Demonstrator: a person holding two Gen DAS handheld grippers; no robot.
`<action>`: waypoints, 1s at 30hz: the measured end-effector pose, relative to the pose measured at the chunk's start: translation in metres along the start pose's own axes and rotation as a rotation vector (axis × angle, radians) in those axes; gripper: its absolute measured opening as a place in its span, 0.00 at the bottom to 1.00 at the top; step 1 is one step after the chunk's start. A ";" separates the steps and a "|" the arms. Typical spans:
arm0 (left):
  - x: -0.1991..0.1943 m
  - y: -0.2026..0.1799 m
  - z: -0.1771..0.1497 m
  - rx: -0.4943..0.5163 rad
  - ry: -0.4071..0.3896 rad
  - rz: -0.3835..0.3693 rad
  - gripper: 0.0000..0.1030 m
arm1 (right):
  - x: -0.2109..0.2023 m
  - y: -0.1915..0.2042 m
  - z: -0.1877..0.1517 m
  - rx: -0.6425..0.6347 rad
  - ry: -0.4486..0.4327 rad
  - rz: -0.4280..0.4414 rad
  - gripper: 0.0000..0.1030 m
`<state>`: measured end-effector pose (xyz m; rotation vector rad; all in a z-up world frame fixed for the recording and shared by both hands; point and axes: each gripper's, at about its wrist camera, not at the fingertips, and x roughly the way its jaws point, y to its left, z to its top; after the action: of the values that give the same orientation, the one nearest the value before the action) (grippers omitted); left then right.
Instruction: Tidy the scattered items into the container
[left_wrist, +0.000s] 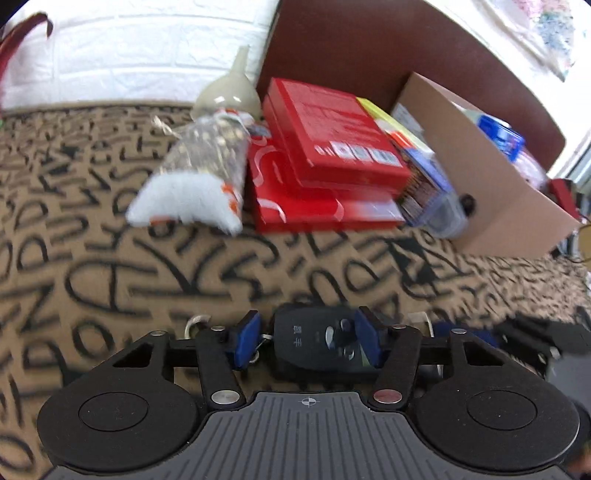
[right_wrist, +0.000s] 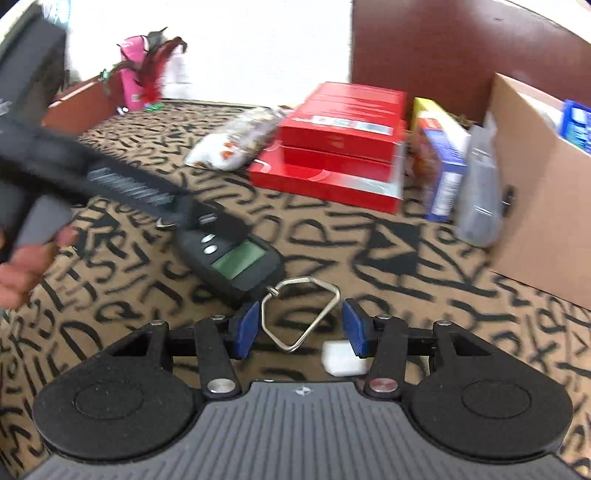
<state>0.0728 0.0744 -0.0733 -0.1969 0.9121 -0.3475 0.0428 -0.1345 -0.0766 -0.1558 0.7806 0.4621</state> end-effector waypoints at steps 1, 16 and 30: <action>-0.003 -0.003 -0.006 0.006 0.002 -0.009 0.56 | -0.003 -0.002 -0.002 0.007 0.002 -0.001 0.52; -0.008 -0.015 -0.016 0.033 0.030 -0.028 0.68 | -0.012 0.017 -0.002 -0.090 -0.006 0.070 0.54; 0.004 -0.019 -0.012 0.081 0.023 -0.046 0.75 | 0.006 0.018 -0.001 -0.081 -0.011 0.117 0.63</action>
<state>0.0618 0.0545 -0.0774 -0.1401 0.9152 -0.4290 0.0378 -0.1172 -0.0806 -0.1830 0.7630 0.6056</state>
